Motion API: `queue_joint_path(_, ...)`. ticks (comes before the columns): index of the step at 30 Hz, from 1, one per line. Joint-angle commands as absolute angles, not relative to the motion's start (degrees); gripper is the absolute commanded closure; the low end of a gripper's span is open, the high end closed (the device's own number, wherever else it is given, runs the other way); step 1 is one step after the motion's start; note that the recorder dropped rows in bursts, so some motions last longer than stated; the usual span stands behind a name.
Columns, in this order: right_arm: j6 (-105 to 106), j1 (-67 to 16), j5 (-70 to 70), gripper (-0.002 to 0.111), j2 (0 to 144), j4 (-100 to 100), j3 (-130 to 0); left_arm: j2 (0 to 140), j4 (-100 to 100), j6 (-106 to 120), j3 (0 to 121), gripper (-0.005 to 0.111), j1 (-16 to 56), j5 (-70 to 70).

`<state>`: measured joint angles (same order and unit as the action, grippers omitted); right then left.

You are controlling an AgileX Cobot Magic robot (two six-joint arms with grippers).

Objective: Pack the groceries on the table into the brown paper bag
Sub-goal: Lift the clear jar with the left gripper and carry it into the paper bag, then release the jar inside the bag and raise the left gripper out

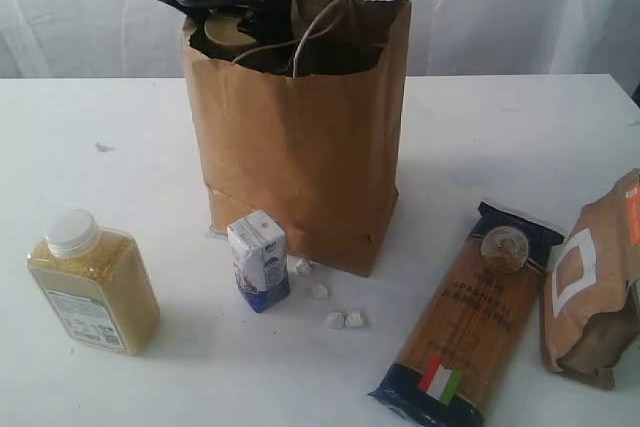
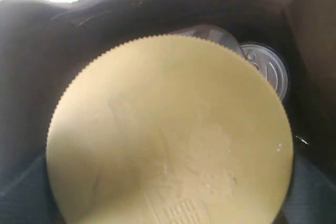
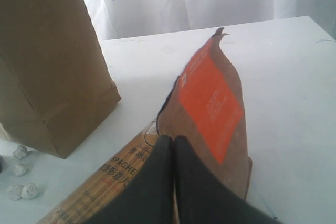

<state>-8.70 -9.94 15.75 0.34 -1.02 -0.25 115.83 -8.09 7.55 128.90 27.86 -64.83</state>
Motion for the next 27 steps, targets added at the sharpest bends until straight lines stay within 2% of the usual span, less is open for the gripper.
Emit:
queue_joint_path(1,-8.8,-9.7,15.1,0.108,0.0,-1.1,0.0,116.0,-9.3,7.7,129.1,0.107,28.1,-70.0)
queue_joint_path(11,-8.8,-9.7,15.1,0.108,0.0,-1.1,0.0,117.6,-9.5,7.7,129.1,0.104,28.1,-70.0)
queue_joint_path(20,-8.8,-9.7,15.1,0.108,0.0,-1.1,0.0,119.0,-9.4,7.7,129.1,0.069,28.1,-70.0)
queue_joint_path(27,-8.8,-9.7,15.1,0.108,0.0,-1.1,0.0,118.7,-9.4,7.5,129.1,0.03,28.1,-70.0)
